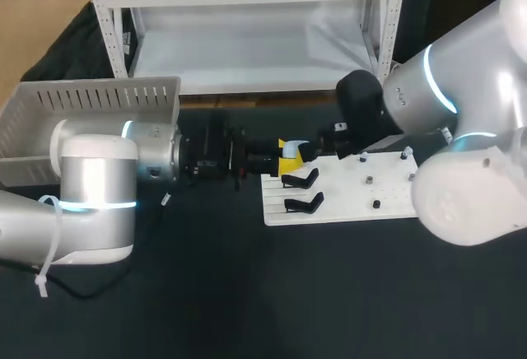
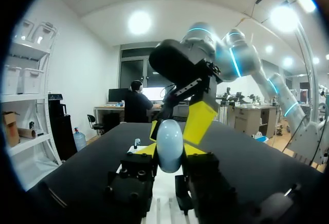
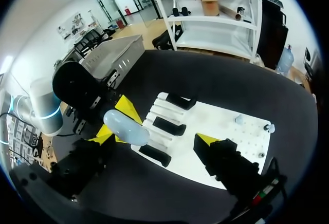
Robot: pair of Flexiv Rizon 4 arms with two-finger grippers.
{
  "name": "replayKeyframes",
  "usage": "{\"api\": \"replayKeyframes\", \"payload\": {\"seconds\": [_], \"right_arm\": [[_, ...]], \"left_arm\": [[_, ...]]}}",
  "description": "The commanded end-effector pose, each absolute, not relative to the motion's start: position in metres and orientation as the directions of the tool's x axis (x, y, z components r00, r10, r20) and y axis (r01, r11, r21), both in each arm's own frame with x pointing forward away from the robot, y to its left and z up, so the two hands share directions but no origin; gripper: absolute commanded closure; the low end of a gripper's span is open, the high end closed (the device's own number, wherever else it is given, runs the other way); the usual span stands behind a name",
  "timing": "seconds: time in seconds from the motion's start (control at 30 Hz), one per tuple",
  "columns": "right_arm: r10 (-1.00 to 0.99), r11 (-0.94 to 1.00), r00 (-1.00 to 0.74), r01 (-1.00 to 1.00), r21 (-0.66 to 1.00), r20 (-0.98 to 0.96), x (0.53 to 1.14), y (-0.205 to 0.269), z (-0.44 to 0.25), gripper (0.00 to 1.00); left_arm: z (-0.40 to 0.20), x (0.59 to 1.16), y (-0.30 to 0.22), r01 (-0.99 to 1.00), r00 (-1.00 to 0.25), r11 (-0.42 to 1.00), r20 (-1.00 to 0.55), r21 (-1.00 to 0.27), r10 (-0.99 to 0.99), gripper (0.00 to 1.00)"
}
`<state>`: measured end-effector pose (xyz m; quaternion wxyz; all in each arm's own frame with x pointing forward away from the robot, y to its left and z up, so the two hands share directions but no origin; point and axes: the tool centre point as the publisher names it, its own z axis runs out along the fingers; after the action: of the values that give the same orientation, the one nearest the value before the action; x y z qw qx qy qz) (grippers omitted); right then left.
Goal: Pick up each earbud case from the left stands, insert the matching earbuds, close the lid, and place the case in the box.
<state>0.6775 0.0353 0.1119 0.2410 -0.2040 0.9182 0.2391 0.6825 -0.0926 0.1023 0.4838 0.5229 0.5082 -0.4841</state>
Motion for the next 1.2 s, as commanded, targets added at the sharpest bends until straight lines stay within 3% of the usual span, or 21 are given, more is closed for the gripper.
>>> {"api": "replayKeyframes", "payload": {"seconds": [0.03,0.7,0.9,1.07,1.2], "right_arm": [[-0.252,0.81,-0.802,-0.481,0.336,-0.541,0.679,0.035,0.113,0.0],[-0.199,0.816,-0.77,-0.473,0.332,-0.606,0.697,0.02,0.149,0.0],[-0.152,0.831,-0.733,-0.458,0.316,-0.663,0.709,-0.01,0.175,0.0],[-0.181,0.858,-0.711,-0.452,0.245,-0.679,0.714,-0.04,0.174,0.0],[-0.28,0.888,-0.692,-0.45,0.094,-0.665,0.72,-0.067,0.158,0.0]], "left_arm": [[0.102,0.682,-0.093,1.0,0.017,-0.014,-0.998,0.016,0.061,1.0],[0.102,0.682,-0.093,1.0,0.017,-0.014,-0.998,0.016,0.061,1.0],[0.109,0.682,-0.093,0.996,0.093,-0.021,-0.993,0.092,0.071,1.0],[0.112,0.681,-0.094,0.992,0.122,-0.035,-0.99,0.119,0.065,1.0],[0.112,0.68,-0.094,0.991,0.133,-0.04,-0.989,0.131,0.058,1.0]]}}
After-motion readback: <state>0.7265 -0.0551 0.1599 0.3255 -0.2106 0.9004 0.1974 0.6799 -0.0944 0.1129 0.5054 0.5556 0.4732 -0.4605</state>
